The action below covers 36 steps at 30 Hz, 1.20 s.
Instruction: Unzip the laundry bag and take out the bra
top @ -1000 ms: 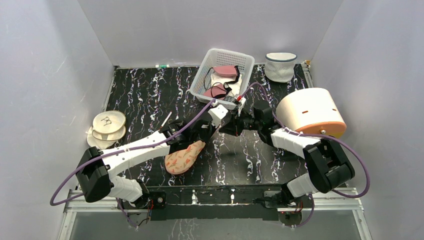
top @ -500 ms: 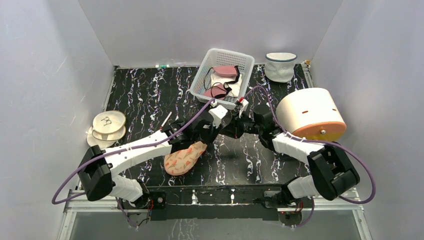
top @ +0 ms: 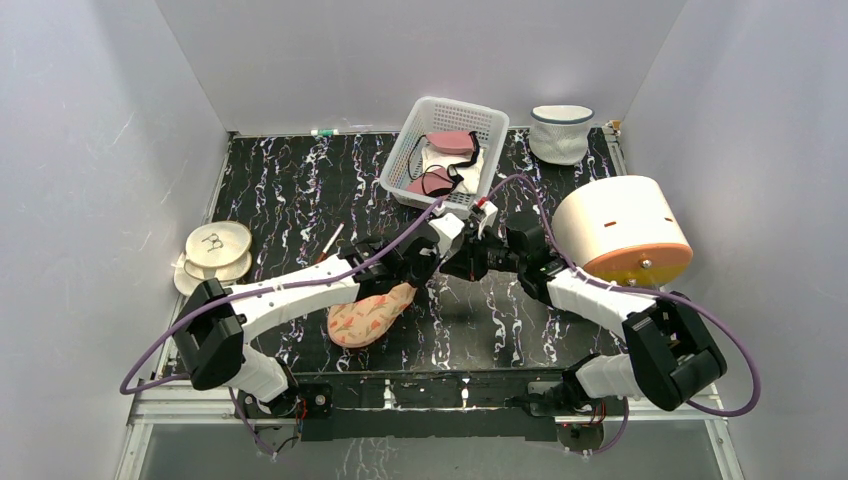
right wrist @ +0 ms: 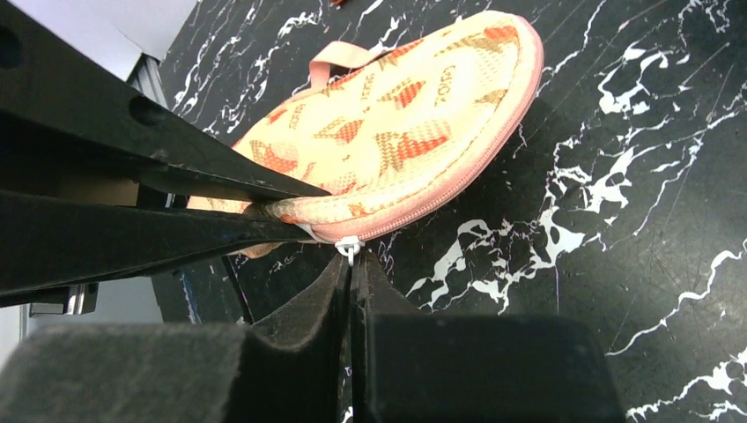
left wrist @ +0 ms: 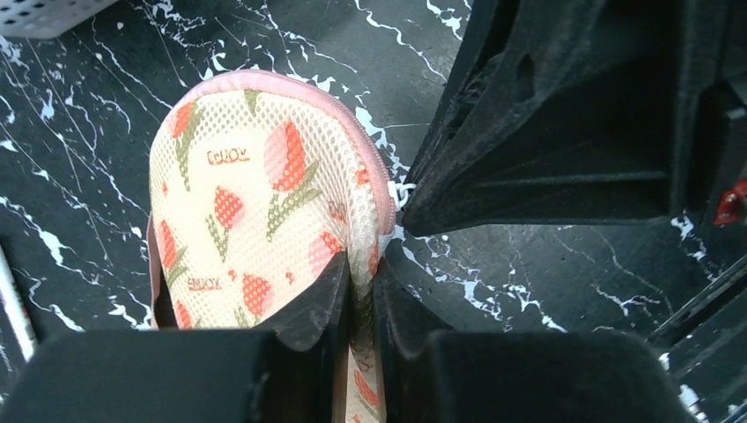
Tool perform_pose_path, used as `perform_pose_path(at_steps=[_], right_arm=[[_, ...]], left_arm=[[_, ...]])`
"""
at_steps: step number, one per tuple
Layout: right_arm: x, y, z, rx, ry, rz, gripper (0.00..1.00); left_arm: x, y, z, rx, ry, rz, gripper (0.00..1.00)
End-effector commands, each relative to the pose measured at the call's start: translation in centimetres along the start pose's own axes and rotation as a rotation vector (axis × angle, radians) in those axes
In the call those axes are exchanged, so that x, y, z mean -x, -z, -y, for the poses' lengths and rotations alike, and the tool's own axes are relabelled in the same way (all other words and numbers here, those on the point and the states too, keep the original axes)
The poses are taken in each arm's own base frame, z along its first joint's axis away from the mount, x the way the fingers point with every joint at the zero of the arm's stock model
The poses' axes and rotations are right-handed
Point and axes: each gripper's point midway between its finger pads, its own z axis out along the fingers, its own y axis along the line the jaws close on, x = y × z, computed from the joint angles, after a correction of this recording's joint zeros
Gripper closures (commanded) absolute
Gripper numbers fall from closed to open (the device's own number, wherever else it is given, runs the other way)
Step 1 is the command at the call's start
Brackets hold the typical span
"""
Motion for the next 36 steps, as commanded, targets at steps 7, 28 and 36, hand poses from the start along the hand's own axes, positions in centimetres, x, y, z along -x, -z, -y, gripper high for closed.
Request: perform_pose_path(at_steps=[7,28,36], right_arm=[[2.1,1.4,2.5,-0.171,0.014,0.047,1.00],[1.4,4.0,1.5,-0.090,0.016,0.091,1.00],[-0.3,2.3,-1.5,0.012,0.018,0.062,1.00]], left_arm=[[2.6,2.9,0.1,-0.047,-0.128,0.092,1.00],[2.2,-0.1,0.3,-0.036,-0.225,0.041,0.93],[-1.0,4.1,2.0,-0.148,0.000,0.019,0.41]])
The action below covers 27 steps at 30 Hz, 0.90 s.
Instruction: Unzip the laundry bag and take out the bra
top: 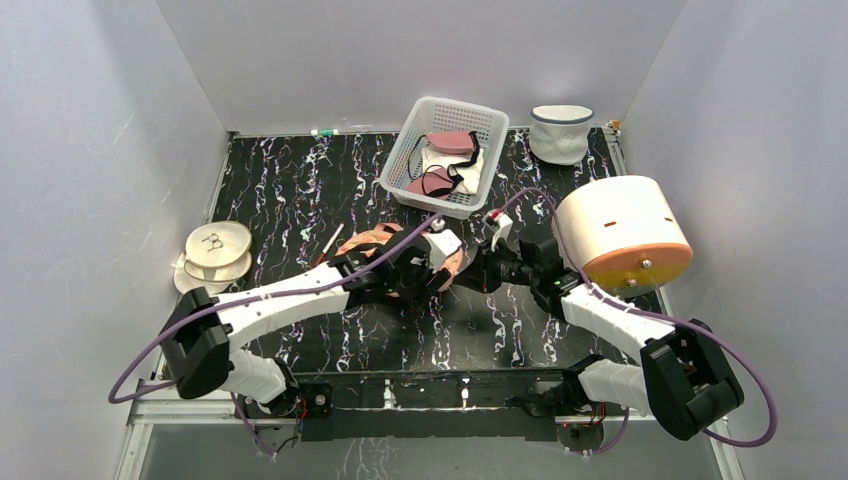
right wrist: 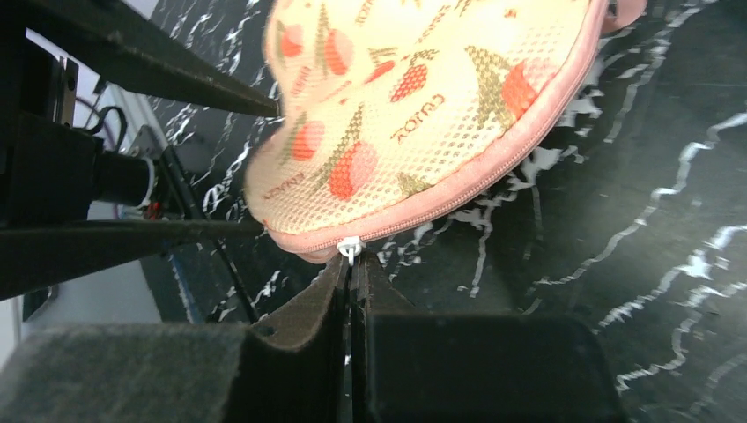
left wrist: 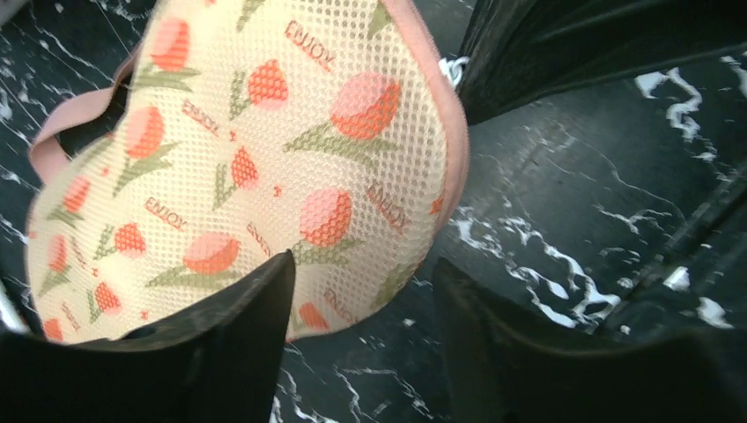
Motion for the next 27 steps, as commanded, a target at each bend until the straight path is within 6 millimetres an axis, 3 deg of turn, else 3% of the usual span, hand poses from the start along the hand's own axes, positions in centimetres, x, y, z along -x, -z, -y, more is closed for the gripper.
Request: perform_pose_path(at_steps=[1,4,8,14,27], right_arm=[[1.7,-0.8,-3.5,0.124,0.052,0.069,1.00],[1.8,-1.2,-4.5,0.151,0.051,0.078,1.00],[1.8,-1.5,-4.6,0.137,0.043,0.057,1.00],[1.8,-1.1,-4.8,0.124,0.047,0.060,1.00],[1.1,-1.7,-2.9,0.034,0.011,0.039,1.00]], left_arm=[[1.8,3.6,1.4,-0.073,0.179,0.087,0.37],[2.3,3.5,1.8,-0.087,0.230,0.099,0.33],[3.2,2.7,1.5,-0.060,0.254,0.085,0.38],[3.2,0.9,1.6,-0.049,0.222,0.057,0.54],[2.4,1.6,0.7,-0.014,0.169,0.032,0.95]])
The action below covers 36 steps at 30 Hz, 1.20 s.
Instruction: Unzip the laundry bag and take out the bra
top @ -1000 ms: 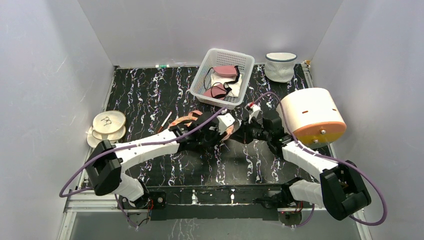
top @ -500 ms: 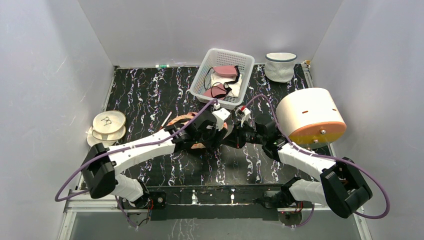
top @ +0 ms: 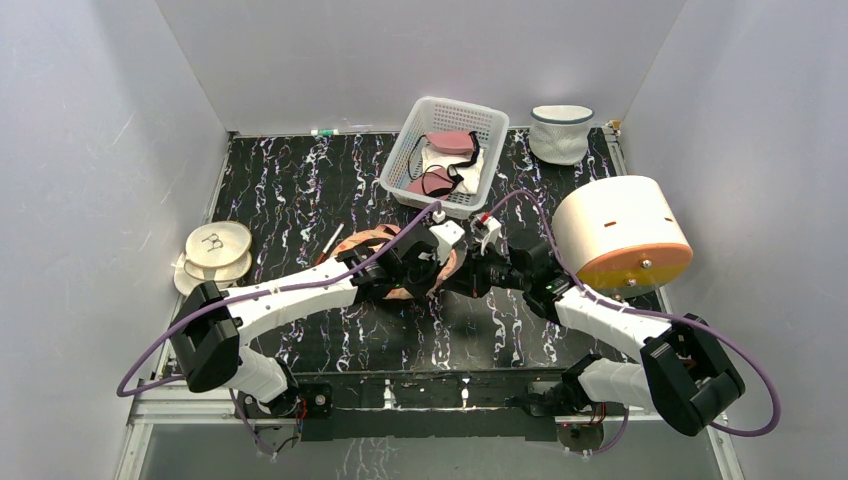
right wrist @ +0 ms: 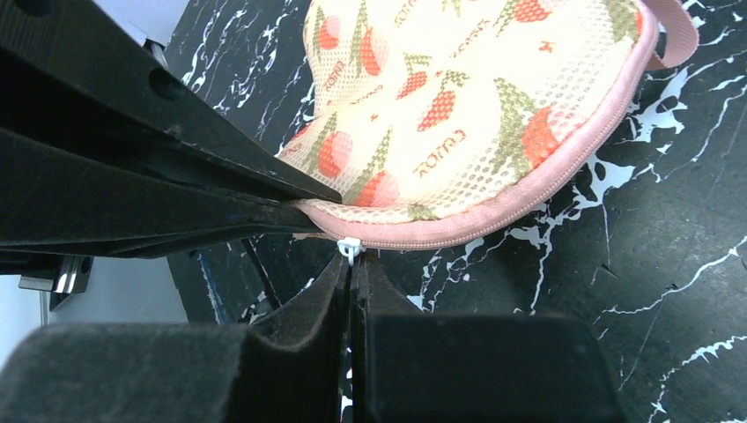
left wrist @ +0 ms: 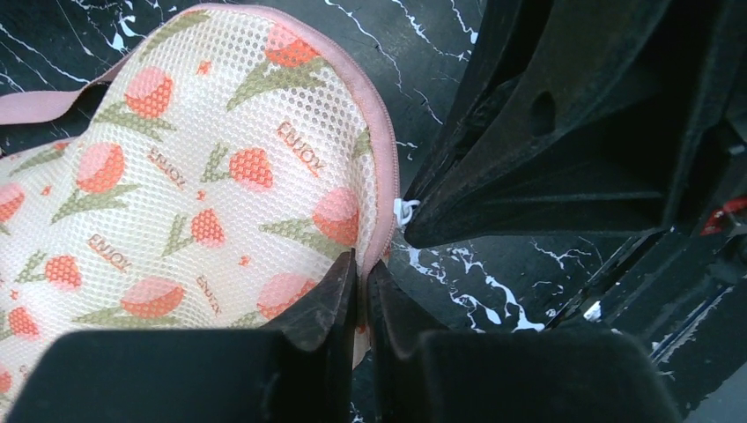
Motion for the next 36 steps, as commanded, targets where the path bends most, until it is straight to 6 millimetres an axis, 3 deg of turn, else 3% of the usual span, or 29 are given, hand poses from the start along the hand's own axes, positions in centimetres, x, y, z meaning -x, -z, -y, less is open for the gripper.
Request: perform_pose_path(at_steps=[1,8,14,20,24,27,29,33,36], right_arm=[[1.8,-0.2,0.8,-0.062,0.015,0.055,1.00],[2.4,1.3,4.2,-0.210,-0.030,0.088,1.00],[2.3,3.2,6.6,-0.244,-0.094,0.093,1.00],[1.5,3.5,5.8,-0.205,-0.038,0.044,1.00],[1.0,3.1,3.8,-0.105,-0.008,0.020,1.00],[0.5,2.5,2.6,-0.056,0.010,0.007,1.00],[0.2,1.9,2.1,-0.035,0.008,0.004,1.00],[-0.3,1.0,1.2,0.010,-0.008,0.000,1.00],[0.0,0.6,0.4,0.033,-0.002,0.008,1.00]], left_arm=[[1.3,1.8,-0.6,0.029,-0.035,0.033,0.98],[1.9,2.1,-0.7,0.029,-0.072,0.052,1.00],[2.8,0.6,-0.6,0.025,-0.114,0.075,1.00],[1.7,-1.1,-0.8,0.041,-0.114,0.035,1.00],[0.2,-0.6,-0.8,0.034,-0.092,0.007,1.00],[-0.7,0.3,-0.9,0.032,-0.083,-0.007,0.86],[-0.7,1.1,-0.7,0.017,-0.070,-0.001,0.67],[1.0,2.4,0.5,-0.039,-0.019,0.047,0.41],[2.1,2.3,1.5,-0.080,0.006,0.089,0.31]])
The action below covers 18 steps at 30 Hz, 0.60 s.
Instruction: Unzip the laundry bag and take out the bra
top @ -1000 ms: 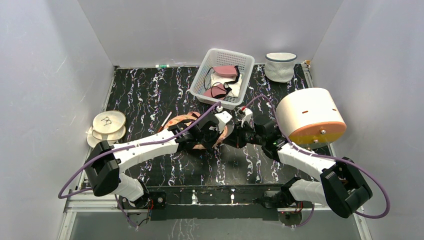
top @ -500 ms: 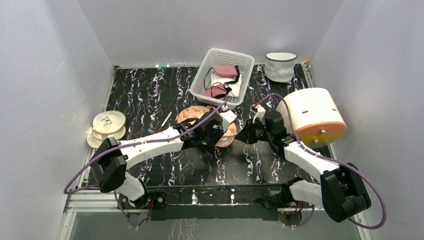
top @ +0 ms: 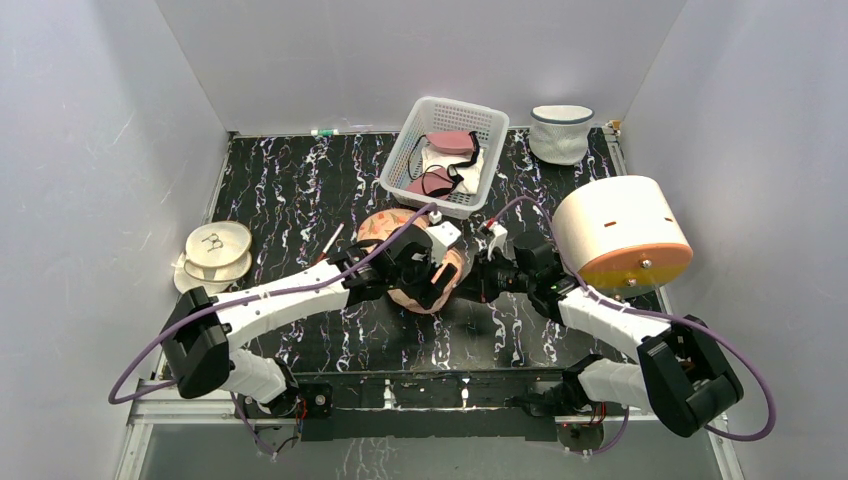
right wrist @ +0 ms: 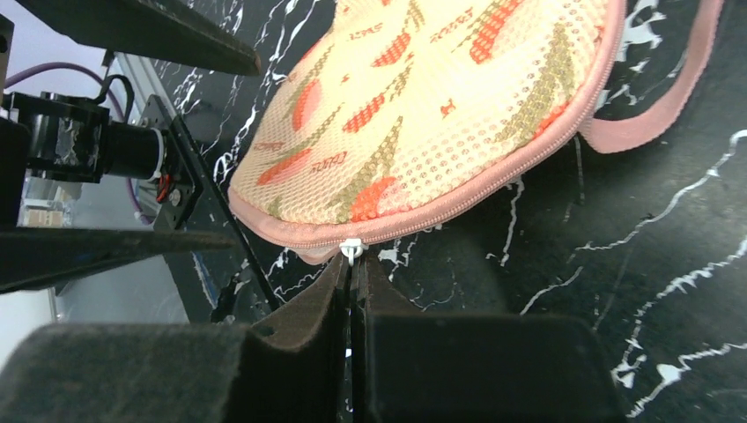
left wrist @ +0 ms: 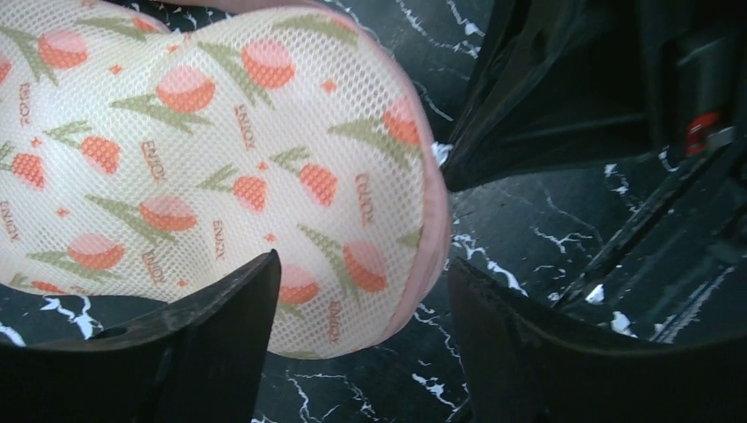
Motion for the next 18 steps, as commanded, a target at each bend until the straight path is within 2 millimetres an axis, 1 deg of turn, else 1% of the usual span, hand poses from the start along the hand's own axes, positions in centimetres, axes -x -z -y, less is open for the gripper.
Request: perform_pose_path(at_steps=[1,3,8,14,18], right_arm=[[2.0,-0.6,-2.2,0.084,0.051,0.073,1.00],[2.2,-0.5,-2.4,0.086,0.051,0.076,1.00],[2.8,0.0,-3.4,0.104,0.051,0.097,1.00],[2.9,0.0,-3.6,0.111,0.056,0.101,1.00],[2.6,-0.2,-3.5,0.110,0.055,0.091,1.00]], left_arm=[[2.9,1.2,1.7,-0.070,0.051,0.097,0.30],[2.9,0.4,1.8,-0.063,0.050,0.084,0.29],[2.5,-1.3,2.0,-0.035,-0.007,0.048,0.35],[1.9,-2.1,1.6,0.004,-0.025,0.025,0.48],[1.0,-2.1,0.6,0.057,-0.044,-0.003,0.63]])
